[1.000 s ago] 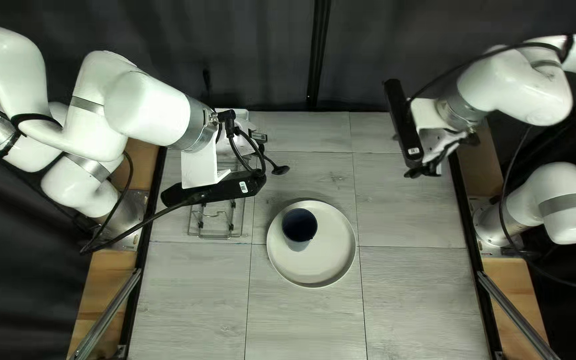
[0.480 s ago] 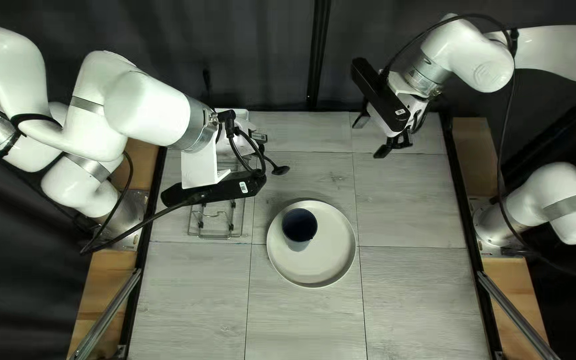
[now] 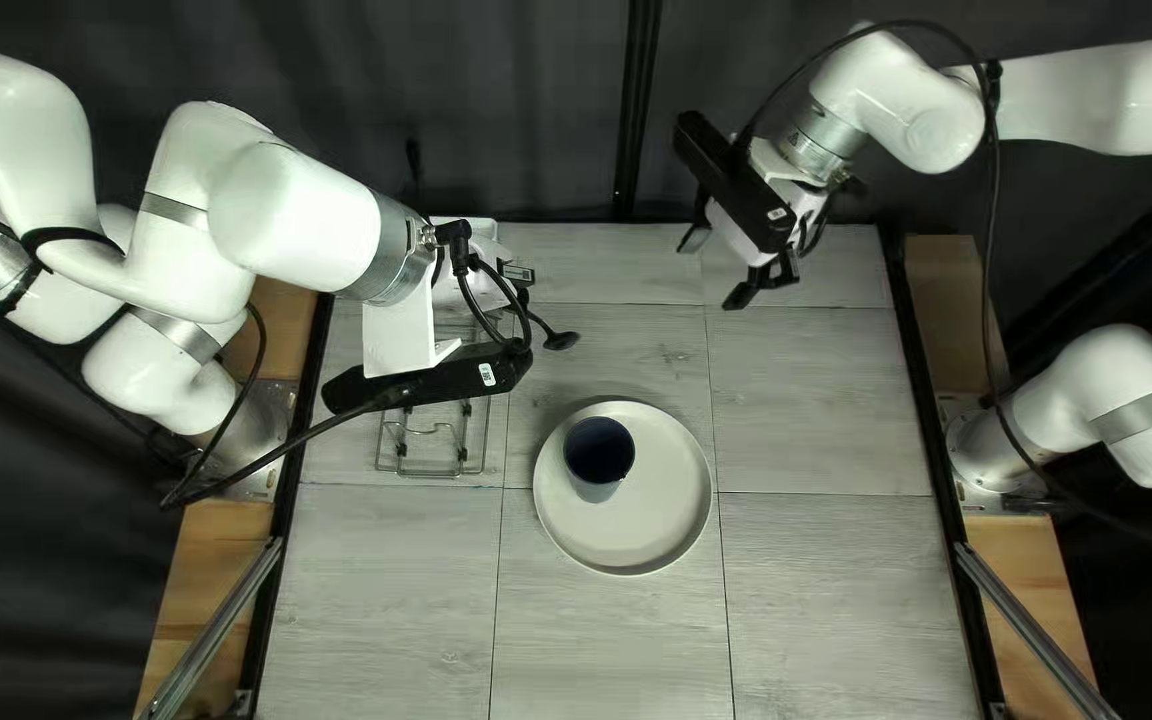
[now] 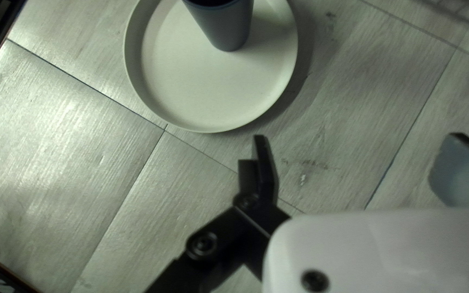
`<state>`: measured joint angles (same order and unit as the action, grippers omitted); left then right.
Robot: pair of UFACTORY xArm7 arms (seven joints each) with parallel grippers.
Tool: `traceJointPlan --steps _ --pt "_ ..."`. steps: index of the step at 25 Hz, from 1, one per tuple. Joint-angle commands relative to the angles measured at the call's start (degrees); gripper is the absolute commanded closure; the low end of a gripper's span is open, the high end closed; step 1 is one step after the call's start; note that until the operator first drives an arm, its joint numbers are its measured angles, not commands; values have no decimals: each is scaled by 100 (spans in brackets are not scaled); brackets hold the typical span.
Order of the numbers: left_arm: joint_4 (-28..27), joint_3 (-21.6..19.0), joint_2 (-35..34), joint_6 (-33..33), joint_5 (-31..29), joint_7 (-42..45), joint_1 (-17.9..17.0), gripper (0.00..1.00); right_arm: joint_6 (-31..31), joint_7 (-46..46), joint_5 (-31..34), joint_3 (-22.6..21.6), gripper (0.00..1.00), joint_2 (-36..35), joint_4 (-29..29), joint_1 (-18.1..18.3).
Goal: Pick up and place plate onto table. Place down one fork to the left of the plate. Place spoon and knife to the right of the plate. Place cup above the knife and spoon
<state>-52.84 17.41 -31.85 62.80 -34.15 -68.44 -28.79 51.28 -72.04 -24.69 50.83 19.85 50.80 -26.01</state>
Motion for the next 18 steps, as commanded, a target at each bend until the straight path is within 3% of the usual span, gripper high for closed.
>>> traceJointPlan --steps 1,8,18 --pt "126 119 227 -476 -184 -341 -115 100 52 -358 -208 178 0 -34 60 -195" --pt "193 78 593 -802 -557 -559 -175 100 -57 -1109 -1000 551 0 -398 131 -794" --pt "374 85 538 -992 -767 -713 -177 100 -298 -2023 -2201 795 0 -1115 297 -1461"
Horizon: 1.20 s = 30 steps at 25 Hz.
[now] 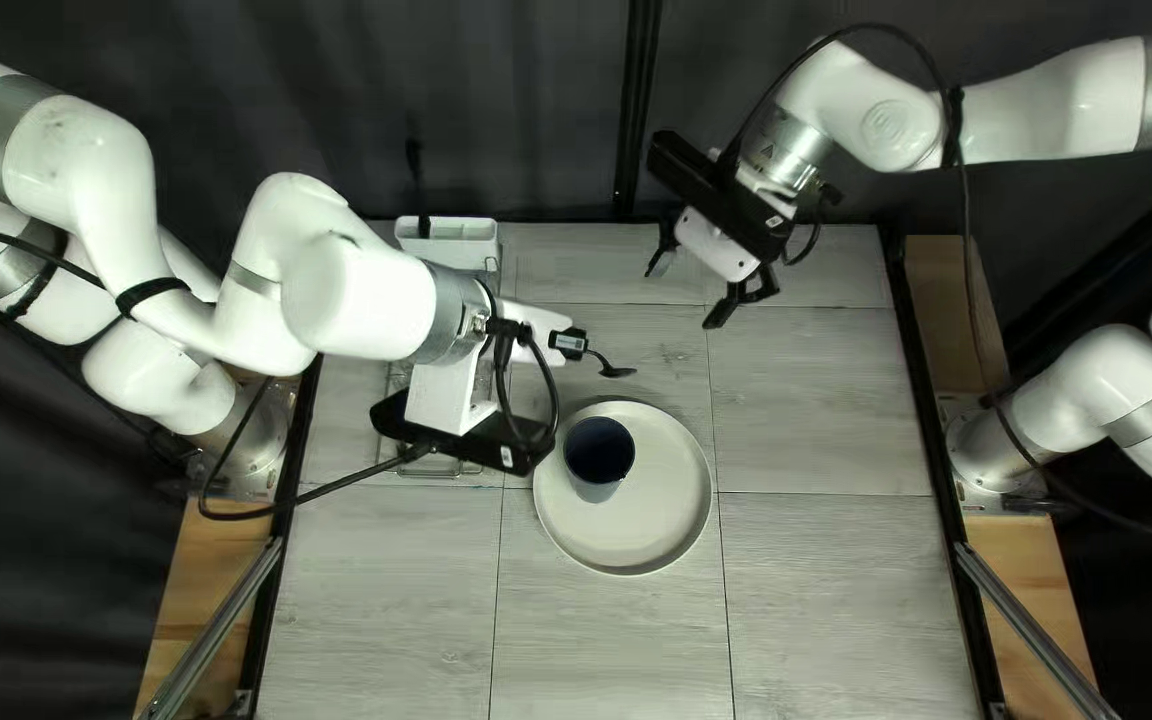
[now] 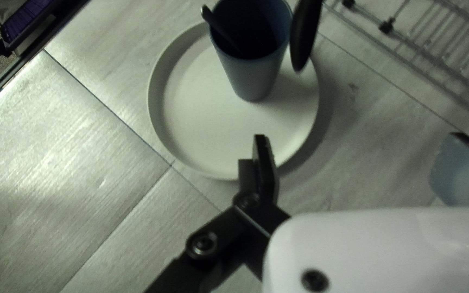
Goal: Pick up and place plate onto table. Place down one fork to the left of the plate. Place spoon and knife to the right of the plate. Place cup above the knife and spoon
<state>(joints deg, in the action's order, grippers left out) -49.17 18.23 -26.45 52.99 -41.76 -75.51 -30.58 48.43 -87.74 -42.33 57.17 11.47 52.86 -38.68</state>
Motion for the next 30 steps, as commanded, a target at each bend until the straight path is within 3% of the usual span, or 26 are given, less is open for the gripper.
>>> traceJointPlan --steps 1,4,7,12,26,28,29,30 --pt "7 3 -1 -11 -7 -6 1 100 59 -592 -608 234 0 -417 157 -236" --pt "7 3 -1 -11 -7 -6 1 100 408 -1089 -1289 389 0 -987 361 -259" --pt "7 3 -1 -11 -7 -6 1 100 881 -1518 -2001 338 0 -1659 594 -35" --pt "7 3 -1 -11 -7 -6 1 100 1168 -1757 -2505 201 0 -2081 706 132" --pt "7 3 -1 -11 -7 -6 1 100 859 -1435 -2302 91 2 -1773 537 -206" --pt "7 3 -1 -11 -7 -6 1 100 879 -1389 -2280 85 24 -1807 581 -207" --pt "7 3 -1 -11 -7 -6 1 100 867 -1374 -2267 87 93 -1810 580 -210" --pt "7 3 -1 -11 -7 -6 1 100 860 -1327 -2235 88 100 -1817 611 -218"
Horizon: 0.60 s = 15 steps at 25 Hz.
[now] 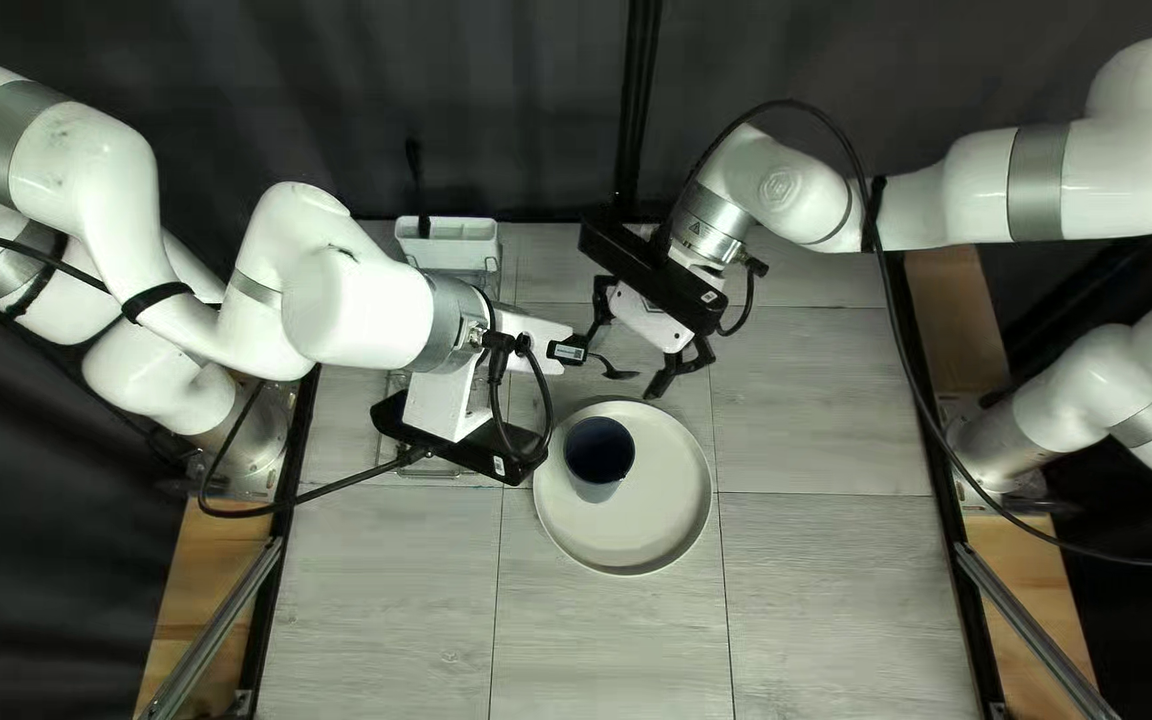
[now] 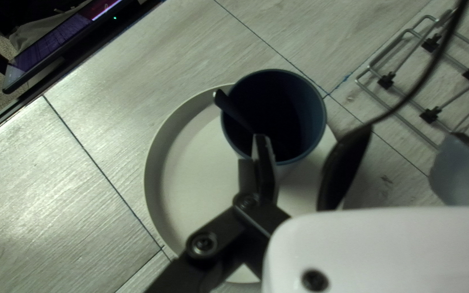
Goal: Pick up and place plate onto table. Place down one fork to the left of the plate. Place spoon and knife to the right of the plate. Place cup above the knife and spoon
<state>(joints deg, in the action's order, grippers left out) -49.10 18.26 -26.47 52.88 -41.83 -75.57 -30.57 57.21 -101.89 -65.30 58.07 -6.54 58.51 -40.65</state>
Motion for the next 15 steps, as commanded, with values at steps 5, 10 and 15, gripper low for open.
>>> traceJointPlan --steps 5,10,15 --pt "0 0 0 0 0 0 0 100 81 230 117 3 100 -121 265 11" --pt "0 0 0 0 0 0 0 54 56 364 177 30 100 -149 324 14" --pt "0 0 0 0 0 0 0 0 -498 764 725 99 100 367 -52 -196"
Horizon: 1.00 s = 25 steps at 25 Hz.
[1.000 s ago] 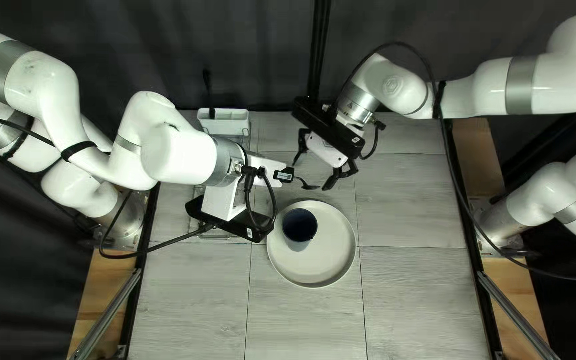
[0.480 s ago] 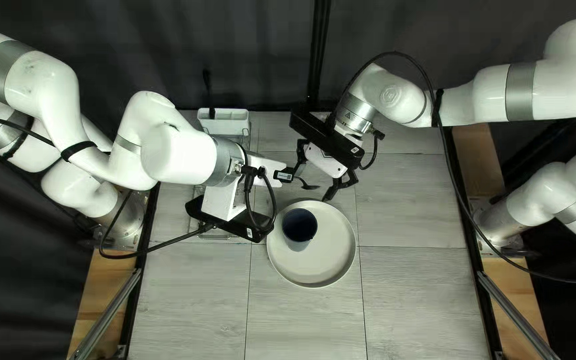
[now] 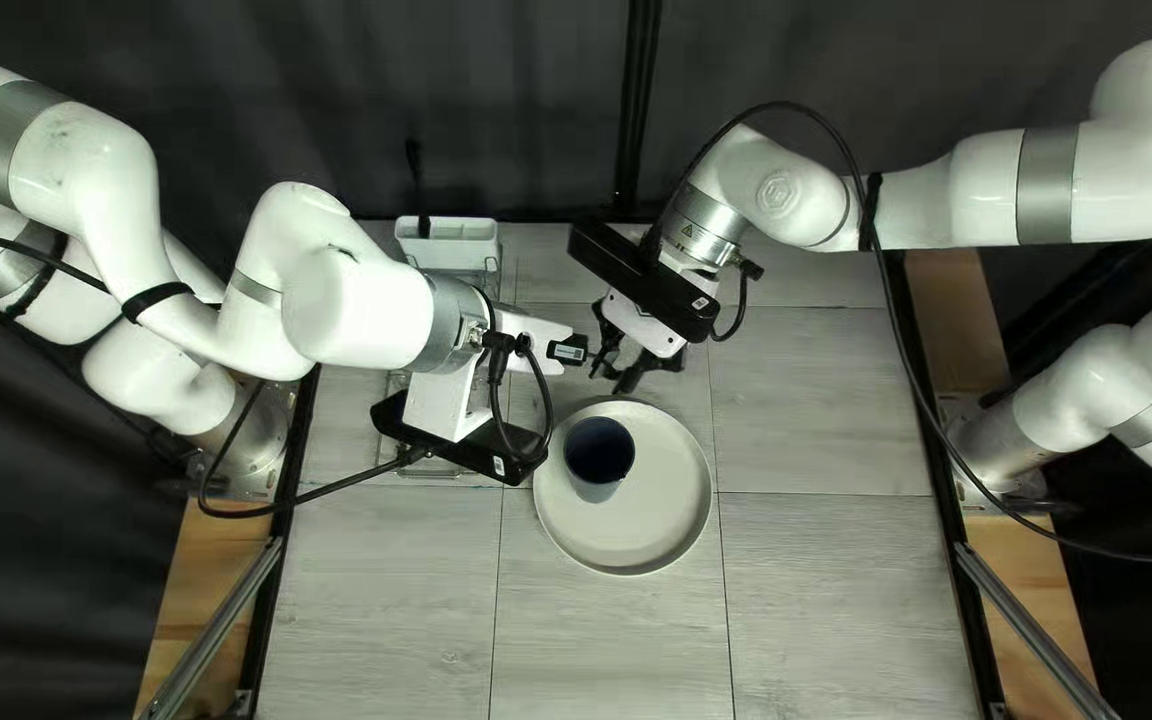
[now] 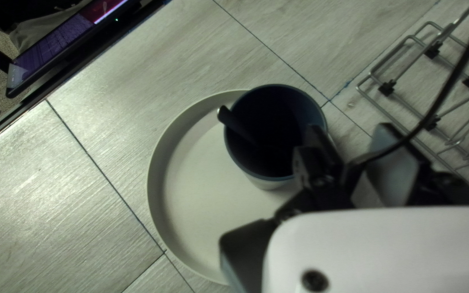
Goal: Pick up and place plate onto table. Place down one fork to the left of the plate. Place spoon and knife to the right of the plate. Place cup above the knife and spoon
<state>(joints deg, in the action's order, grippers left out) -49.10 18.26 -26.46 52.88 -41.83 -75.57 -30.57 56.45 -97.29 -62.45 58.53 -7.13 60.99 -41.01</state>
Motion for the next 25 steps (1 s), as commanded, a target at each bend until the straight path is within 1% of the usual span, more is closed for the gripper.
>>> traceJointPlan --steps 1,3,4,5,6,7,9,10,11,13,14,15,16,18,19,20,21,22,23,25 --pt "0 0 0 0 0 0 1 0 -518 377 544 47 100 526 -365 -182" --pt "-74 -67 -78 240 96 42 2 0 -1027 796 1171 -97 100 1123 -749 -174" --pt "-102 -100 -97 330 110 50 5 0 -1157 930 1355 -176 100 1285 -855 -129" --pt "-153 -167 -144 531 142 63 12 0 -1434 1232 1765 -395 100 1631 -1115 34" --pt "-175 -195 -167 621 155 71 14 0 -1553 1381 1955 -514 100 1784 -1242 135" --pt "-225 -257 -200 796 187 101 19 0 -1791 1700 2332 -788 100 2088 -1525 381" --pt "-284 -317 -237 995 241 134 22 0 -2039 2121 2791 -1163 100 2424 -1883 742" --pt "-345 -352 -246 1137 294 153 22 0 -2186 2510 3179 -1498 100 2661 -2152 1069" --pt "-377 -361 -234 1187 317 164 20 0 -2241 2671 3321 -1623 100 2726 -2236 1184" --pt "-497 -370 -209 1369 413 142 14 0 -2411 3365 3974 -2275 100 3072 -2655 1753" --pt "-525 -366 -199 1404 433 132 13 0 -2440 3539 4122 -2428 100 3117 -2720 1865" --pt "-589 -338 -199 1490 499 66 11 0 -2494 3939 4449 -2783 100 3182 -2843 2082" --pt "-619 -322 -194 1522 530 36 8 0 -2502 4125 4599 -2942 100 3193 -2874 2174" --pt "-803 -225 -205 1746 730 -171 -8 0 -2582 4909 5241 -3619 100 3185 -3049 2529" --pt "-853 -189 -223 1812 800 -233 -12 0 -2591 5131 5421 -3798 100 3172 -3080 2622" --pt "-939 -74 -284 1928 969 -399 -26 0 -2585 5568 5788 -4133 100 3127 -3115 2802" --pt "-1000 -11 -311 2014 1065 -491 -30 0 -2559 5853 6017 -4324 100 3082 -3110 2912" --pt "-1127 112 -335 2142 1250 -639 -42 0 -2393 6406 6452 -4670 100 3006 -3042 3121" --pt "-1202 204 -357 2186 1377 -732 -60 0 -2393 6406 6452 -4670 100 3006 -3042 3121" --pt "-1243 257 -386 2198 1458 -788 -67 0 -2393 6406 6452 -4670 100 3006 -3042 3121"
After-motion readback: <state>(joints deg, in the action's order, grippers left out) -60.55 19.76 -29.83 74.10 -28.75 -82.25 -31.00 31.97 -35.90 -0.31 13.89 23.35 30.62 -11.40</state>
